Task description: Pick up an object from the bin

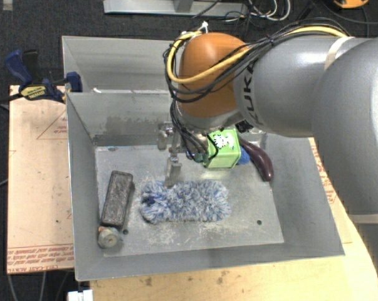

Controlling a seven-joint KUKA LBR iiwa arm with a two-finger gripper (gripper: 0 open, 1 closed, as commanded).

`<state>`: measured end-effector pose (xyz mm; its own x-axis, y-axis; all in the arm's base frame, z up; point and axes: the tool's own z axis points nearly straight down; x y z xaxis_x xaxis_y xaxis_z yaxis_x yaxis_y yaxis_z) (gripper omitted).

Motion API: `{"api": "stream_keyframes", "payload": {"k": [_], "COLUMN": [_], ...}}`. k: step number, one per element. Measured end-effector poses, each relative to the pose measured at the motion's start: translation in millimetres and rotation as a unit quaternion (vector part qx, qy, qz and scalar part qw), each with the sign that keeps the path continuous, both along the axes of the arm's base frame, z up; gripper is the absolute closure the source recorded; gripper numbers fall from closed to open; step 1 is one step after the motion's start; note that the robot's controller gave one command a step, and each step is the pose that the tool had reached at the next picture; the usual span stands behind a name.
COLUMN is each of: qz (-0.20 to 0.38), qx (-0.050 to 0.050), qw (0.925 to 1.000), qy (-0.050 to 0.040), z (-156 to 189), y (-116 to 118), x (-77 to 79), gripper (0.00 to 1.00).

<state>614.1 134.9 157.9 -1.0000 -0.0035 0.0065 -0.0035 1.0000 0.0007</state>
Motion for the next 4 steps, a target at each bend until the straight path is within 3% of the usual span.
{"api": "stream_keyframes", "payload": {"k": [1,2,3,4], "qz": [-0.001,-0.009,0.032,-0.086], "qx": [0.000,0.001,-0.001,-0.001], "qw": [1.0000,0.9999,0.9995,0.9963], "qy": [-0.0036,-0.0060,-0.0018,-0.0065], "z": [5.0,-36.9,-70.3,-84.7], "y": [-0.5,-38.8,-56.1,-35.1], "x": [1.4,-18.2,-21.4,-35.1], "gripper": [0.00,0.00,0.00,1.00]}}
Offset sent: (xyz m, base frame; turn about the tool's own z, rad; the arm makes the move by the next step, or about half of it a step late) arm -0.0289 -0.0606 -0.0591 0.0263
